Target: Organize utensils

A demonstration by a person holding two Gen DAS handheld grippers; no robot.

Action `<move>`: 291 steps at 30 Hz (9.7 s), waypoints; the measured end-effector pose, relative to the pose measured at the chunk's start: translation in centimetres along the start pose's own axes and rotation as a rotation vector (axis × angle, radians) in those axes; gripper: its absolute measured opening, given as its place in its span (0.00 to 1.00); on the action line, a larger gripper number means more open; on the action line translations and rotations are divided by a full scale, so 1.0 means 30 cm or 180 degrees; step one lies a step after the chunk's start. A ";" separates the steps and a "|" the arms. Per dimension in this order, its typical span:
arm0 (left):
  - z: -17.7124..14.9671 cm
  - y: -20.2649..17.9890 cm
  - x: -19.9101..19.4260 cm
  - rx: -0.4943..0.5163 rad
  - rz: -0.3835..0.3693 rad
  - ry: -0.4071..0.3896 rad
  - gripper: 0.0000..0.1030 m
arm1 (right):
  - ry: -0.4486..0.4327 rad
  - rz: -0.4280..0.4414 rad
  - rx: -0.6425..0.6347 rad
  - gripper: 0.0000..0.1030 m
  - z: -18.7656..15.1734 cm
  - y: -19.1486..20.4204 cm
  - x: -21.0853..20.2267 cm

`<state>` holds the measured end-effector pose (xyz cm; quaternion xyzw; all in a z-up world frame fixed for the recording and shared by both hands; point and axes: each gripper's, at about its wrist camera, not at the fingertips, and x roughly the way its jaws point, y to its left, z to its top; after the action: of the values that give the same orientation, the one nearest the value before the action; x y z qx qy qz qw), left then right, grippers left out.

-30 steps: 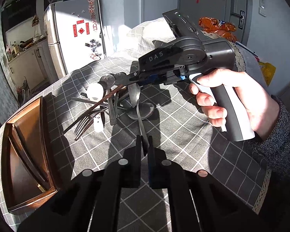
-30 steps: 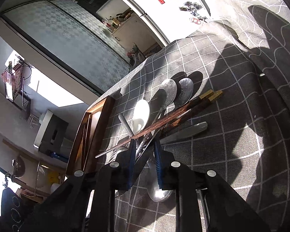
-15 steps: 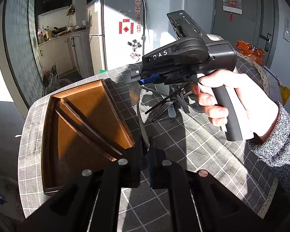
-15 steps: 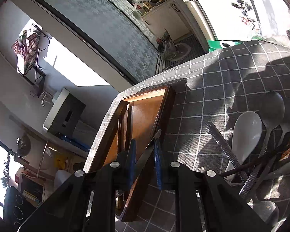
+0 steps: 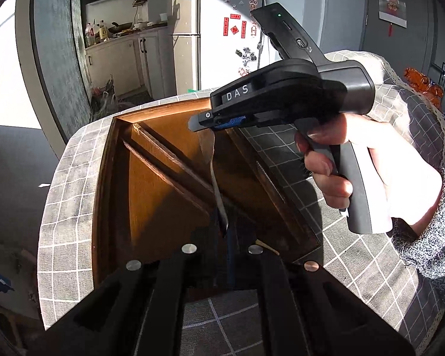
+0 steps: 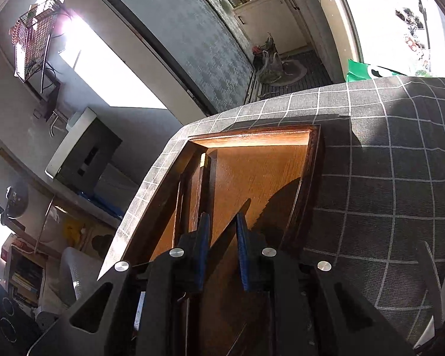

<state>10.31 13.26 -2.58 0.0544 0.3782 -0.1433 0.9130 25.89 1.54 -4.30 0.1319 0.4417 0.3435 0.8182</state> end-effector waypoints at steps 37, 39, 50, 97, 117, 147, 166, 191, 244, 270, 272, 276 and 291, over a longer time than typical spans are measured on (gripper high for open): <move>0.082 -0.376 0.056 0.0378 -0.0512 -0.0137 0.75 | -0.0578 -0.0369 0.0319 0.73 -0.267 -0.370 -0.701; 0.097 -0.386 0.114 0.0429 -0.0487 -0.0065 0.71 | -0.0557 -0.0323 0.0348 0.73 -0.276 -0.406 -0.683; 0.190 -0.318 0.254 0.0332 -0.0213 0.0038 0.51 | -0.0606 -0.0231 0.0368 0.73 -0.290 -0.478 -0.657; 0.048 -0.473 0.082 0.0371 -0.0854 0.0079 0.05 | -0.0392 -0.0156 0.0995 0.19 -0.291 -0.441 -0.566; -0.069 -0.064 -0.077 -0.0316 0.0129 0.0032 0.06 | 0.0180 0.0283 0.0310 0.13 -0.086 0.034 -0.096; -0.016 -0.056 -0.014 -0.0177 0.0576 -0.0052 0.79 | -0.0511 -0.0222 0.0358 0.69 -0.192 -0.328 -0.649; 0.208 -0.392 0.288 0.0643 -0.0232 0.0253 0.58 | -0.0505 -0.0156 0.0607 0.69 -0.323 -0.524 -0.663; 0.221 -0.415 0.347 0.0842 -0.0637 0.0683 0.15 | -0.0469 -0.0066 0.0707 0.69 -0.332 -0.529 -0.653; 0.051 -0.199 -0.198 0.0248 -0.0118 0.0092 0.03 | -0.0239 0.0780 0.1784 0.60 -0.436 -0.165 -0.342; -0.057 0.016 -0.157 -0.0137 0.0490 -0.0032 0.04 | 0.0053 0.0432 0.0692 0.27 -0.151 0.085 -0.085; -0.061 0.030 -0.126 -0.0178 0.0535 -0.0005 0.05 | 0.0069 0.0433 0.0689 0.27 -0.130 0.083 -0.042; -0.059 0.057 -0.071 -0.0248 0.0586 0.0067 0.06 | 0.0103 0.0325 0.0562 0.27 -0.101 0.089 0.014; -0.062 0.098 0.028 -0.0443 0.0650 0.0229 0.05 | 0.0039 0.0376 0.0502 0.60 -0.125 0.090 -0.064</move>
<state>10.51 16.27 -4.52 0.0342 0.4123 -0.0210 0.9102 20.92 1.89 -3.83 0.2196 0.4638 0.3561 0.7809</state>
